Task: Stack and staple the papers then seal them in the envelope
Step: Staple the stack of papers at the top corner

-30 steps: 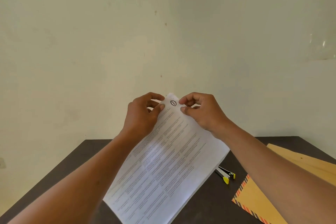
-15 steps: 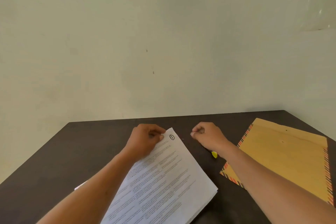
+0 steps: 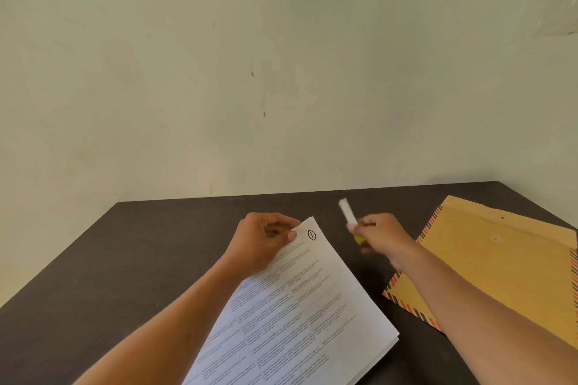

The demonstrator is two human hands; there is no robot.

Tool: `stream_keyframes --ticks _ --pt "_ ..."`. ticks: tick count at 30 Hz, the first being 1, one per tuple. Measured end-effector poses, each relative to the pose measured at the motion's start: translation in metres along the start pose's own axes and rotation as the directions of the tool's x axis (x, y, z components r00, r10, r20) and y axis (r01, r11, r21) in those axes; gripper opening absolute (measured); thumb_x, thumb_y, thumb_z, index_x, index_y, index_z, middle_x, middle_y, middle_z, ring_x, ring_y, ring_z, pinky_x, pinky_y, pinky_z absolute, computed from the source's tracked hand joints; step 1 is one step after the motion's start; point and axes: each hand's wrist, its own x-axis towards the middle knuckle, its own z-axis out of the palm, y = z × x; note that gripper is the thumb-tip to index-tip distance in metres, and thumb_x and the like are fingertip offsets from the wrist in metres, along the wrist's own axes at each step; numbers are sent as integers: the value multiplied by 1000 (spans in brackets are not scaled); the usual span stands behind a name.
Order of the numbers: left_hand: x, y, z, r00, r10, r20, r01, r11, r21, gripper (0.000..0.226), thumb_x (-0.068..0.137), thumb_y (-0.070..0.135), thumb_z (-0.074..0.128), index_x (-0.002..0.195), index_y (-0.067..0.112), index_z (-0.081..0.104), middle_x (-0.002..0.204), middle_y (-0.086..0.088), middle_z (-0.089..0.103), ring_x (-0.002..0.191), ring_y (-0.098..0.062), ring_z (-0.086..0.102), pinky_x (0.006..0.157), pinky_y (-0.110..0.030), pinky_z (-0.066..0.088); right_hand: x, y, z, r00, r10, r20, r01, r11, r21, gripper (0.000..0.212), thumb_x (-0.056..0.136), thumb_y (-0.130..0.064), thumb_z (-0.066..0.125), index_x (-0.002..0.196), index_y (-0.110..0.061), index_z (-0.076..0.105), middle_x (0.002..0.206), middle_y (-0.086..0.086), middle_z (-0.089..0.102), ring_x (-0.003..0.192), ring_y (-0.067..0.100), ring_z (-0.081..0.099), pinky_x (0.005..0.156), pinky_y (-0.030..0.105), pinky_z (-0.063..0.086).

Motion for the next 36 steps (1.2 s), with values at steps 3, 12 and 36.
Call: stream_keyframes --ticks 3,12,36 --pt "0 4 -1 1000 18 -1 -18 1000 -16 18 91 22 73 106 31 77 96 12 77 85 -5 74 76 -23 61 -16 -30 0 988 -58 144 -48 769 637 29 89 -14 74 114 -2 66 104 17 72 100 31 72 88 42 60" --pt "-8 19 -3 996 78 -34 -79 997 -27 18 91 22 73 98 38 73 95 15 77 84 0 73 76 -19 59 -57 -50 11 922 -162 352 -70 824 562 26 87 -17 74 107 -7 61 112 22 74 102 36 73 83 43 59" --pt "-15 28 0 994 102 -50 -104 994 -31 16 91 23 73 105 31 77 86 13 78 80 -1 73 77 -18 57 -64 -49 24 944 -225 242 64 842 536 47 77 -26 80 113 0 65 105 26 74 96 42 73 82 49 61"
